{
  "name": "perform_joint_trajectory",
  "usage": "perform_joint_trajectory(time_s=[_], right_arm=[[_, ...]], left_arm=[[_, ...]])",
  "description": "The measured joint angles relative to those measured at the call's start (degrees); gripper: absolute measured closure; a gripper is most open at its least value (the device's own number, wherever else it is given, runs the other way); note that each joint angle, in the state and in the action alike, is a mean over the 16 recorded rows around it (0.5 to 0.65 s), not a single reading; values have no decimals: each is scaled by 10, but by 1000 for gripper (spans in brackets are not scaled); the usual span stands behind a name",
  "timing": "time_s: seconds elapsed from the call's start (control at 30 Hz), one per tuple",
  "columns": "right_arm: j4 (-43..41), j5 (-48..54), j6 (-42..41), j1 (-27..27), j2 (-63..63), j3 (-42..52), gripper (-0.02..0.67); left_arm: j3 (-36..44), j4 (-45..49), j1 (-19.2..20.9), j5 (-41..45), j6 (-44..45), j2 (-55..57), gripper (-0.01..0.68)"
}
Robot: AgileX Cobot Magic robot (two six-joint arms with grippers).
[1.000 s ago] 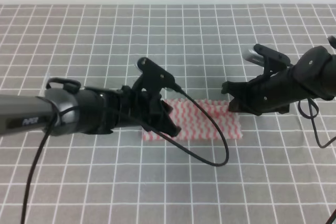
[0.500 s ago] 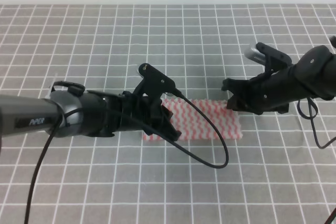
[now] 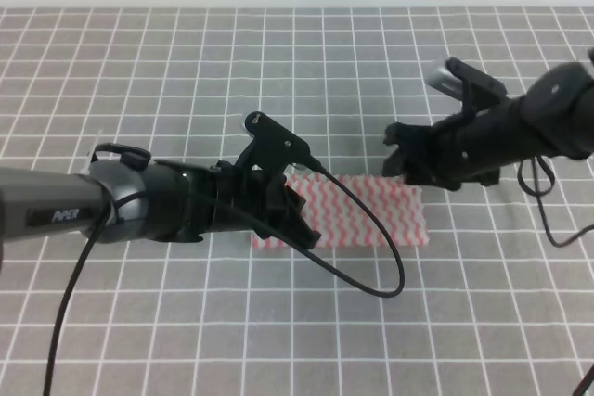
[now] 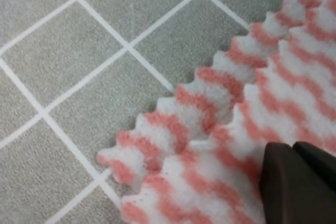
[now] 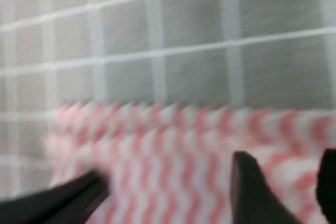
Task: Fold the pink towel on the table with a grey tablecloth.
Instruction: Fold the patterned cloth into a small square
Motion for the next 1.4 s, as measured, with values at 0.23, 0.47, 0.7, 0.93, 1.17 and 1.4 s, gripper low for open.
perform_joint_trajectory(time_s=[0.23,0.47,0.7,0.93,1.17,1.4], right_arm=[[6,50,-24,1,-2,-16,601],[5,61,-35,4,14,-23,661],[-1,46,-38,3,38,-32,663],[-9,25,-37,-6,60,-41,664],[-14,21,-37,-15,71,-48,665],[-20,54,-37,-18,51,-60,665]], left_arm=[[0,0,0,-9,0,0,673],[0,0,0,-14,-1,0,673],[0,-1,0,-15,-2,0,673],[0,-1,0,-15,-2,0,673],[0,0,0,-16,-2,-2,673],[0,0,0,-27,-4,-17,673]])
